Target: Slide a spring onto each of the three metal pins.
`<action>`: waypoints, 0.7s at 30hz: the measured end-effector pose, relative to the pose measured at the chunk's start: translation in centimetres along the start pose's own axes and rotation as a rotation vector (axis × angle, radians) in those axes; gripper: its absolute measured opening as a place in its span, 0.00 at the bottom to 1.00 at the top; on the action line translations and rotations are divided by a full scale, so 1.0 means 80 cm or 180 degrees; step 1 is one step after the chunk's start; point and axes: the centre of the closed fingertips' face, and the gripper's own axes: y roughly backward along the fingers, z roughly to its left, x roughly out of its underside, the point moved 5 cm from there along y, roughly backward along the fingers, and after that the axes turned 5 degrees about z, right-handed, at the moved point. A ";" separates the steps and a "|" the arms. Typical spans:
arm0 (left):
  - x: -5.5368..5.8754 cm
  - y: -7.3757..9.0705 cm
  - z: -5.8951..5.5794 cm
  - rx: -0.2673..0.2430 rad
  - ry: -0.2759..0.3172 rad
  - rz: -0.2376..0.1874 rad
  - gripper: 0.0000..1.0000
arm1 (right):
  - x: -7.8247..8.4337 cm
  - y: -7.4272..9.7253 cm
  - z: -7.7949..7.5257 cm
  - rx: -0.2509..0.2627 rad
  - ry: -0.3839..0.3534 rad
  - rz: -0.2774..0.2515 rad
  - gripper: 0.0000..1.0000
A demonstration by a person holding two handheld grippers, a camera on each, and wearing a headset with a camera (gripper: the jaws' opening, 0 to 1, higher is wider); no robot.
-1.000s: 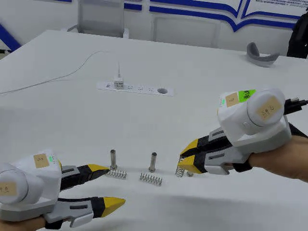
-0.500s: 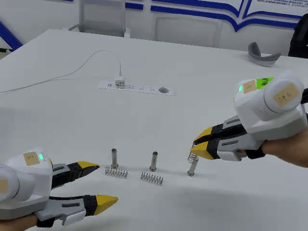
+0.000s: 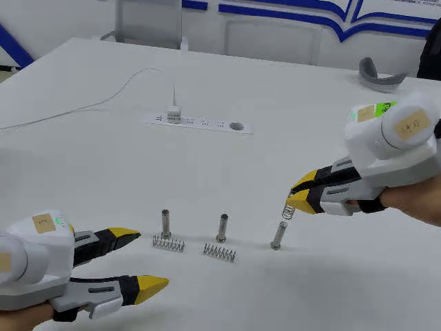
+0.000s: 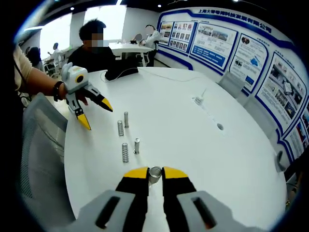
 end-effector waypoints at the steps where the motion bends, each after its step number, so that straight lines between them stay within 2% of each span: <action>1: 0.000 0.000 0.000 -0.0003 0.0006 -0.0001 0.56 | 0.002 -0.002 -0.001 -0.0004 -0.0025 0.0001 0.11; 21: 0.003 0.000 0.002 -0.0001 0.0025 0.0016 0.54 | 0.016 -0.023 -0.001 -0.0067 -0.0156 0.0052 0.11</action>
